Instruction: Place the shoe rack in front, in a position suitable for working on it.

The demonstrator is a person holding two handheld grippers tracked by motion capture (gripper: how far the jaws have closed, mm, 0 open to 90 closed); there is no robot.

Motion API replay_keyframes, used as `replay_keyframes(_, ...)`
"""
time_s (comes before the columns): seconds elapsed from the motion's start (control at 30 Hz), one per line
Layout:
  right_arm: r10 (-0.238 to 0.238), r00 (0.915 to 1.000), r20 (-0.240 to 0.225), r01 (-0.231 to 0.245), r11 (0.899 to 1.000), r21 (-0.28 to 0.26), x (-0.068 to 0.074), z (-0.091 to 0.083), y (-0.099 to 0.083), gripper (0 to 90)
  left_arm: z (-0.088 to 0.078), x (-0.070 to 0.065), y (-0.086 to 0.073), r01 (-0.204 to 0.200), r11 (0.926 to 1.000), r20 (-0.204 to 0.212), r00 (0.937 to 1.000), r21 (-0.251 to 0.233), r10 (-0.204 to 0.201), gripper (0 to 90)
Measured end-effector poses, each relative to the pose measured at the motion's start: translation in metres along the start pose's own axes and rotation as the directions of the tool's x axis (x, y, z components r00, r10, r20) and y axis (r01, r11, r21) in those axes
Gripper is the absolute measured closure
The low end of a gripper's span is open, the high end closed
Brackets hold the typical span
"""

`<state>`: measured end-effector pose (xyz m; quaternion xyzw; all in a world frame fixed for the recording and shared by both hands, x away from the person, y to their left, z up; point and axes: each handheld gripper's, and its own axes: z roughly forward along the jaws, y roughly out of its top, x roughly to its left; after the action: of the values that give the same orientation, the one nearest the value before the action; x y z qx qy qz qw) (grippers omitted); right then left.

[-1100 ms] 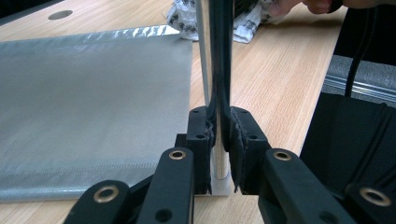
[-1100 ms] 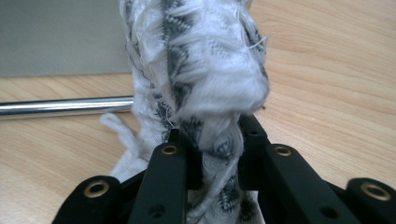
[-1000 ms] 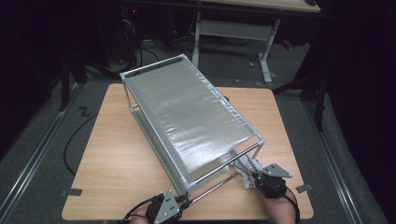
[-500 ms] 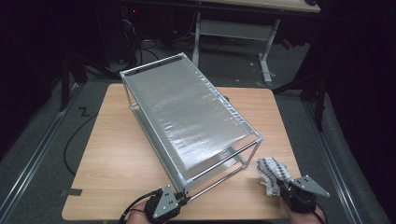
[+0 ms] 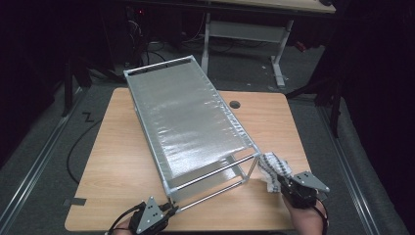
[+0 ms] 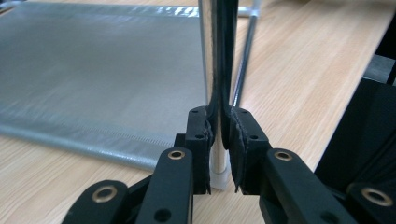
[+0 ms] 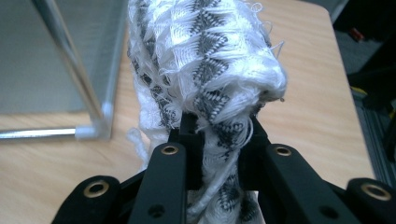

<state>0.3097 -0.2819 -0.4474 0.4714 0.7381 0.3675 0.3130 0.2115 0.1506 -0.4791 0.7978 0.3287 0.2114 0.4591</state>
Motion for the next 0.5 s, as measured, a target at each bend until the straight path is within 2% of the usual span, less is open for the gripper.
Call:
replay_keyframes(0.2,-0.042,0.9979,-0.049,0.040,0.998,-0.039,0.022,0.010,0.019,76.3,-0.013,0.007,-0.008,0.032,0.9995,-0.046,0.9984,0.006,-0.031,78.6)
replay_keyframes(0.23,-0.048,0.9970,-0.060,0.045,0.998,-0.051,0.027,0.009,0.023,76.1,-0.014,0.008,-0.008,0.031,0.9995,-0.050,0.9983,0.009,-0.031,78.6)
replay_keyframes(0.27,-0.059,0.9954,-0.075,0.053,0.996,-0.069,0.032,0.006,0.027,75.9,-0.016,0.011,-0.008,-0.002,0.9996,-0.059,0.9982,0.028,0.004,78.6)
replay_keyframes(0.4,-0.101,0.9877,-0.120,0.082,0.985,-0.154,0.049,-0.010,0.044,76.0,-0.018,0.010,-0.009,-0.001,0.9995,-0.069,0.9976,0.030,0.004,78.5)
replay_keyframes(0.5,-0.127,0.9813,-0.144,0.101,0.979,-0.176,0.058,-0.017,0.049,76.1,-0.018,0.010,-0.009,-0.001,0.9996,-0.070,0.9976,0.030,0.003,78.5)
